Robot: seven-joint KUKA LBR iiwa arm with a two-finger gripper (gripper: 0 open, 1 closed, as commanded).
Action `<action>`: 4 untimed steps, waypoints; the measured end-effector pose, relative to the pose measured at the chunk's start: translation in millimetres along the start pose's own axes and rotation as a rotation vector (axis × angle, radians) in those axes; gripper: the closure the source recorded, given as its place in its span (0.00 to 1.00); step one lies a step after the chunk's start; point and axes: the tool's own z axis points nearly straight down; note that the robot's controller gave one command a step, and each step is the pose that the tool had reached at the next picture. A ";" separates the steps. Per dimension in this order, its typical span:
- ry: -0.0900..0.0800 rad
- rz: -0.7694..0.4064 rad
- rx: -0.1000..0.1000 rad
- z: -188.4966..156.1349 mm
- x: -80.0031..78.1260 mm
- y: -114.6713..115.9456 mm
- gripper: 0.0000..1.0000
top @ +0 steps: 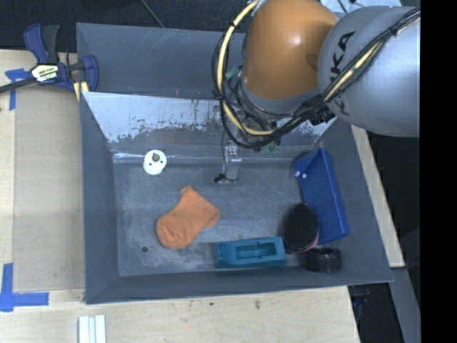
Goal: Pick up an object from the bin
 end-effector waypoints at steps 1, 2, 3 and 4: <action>-0.009 0.001 -0.001 -5.4 -1.3 -0.3 0.00; -0.012 -0.082 -0.001 40.7 7.6 3.2 0.00; -0.011 -0.105 -0.001 98.6 59.8 -0.6 0.00; -0.001 -0.228 0.000 116.2 82.1 20.8 0.00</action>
Offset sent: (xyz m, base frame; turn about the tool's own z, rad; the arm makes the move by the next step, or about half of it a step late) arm -0.0215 0.0074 -0.0992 -0.1797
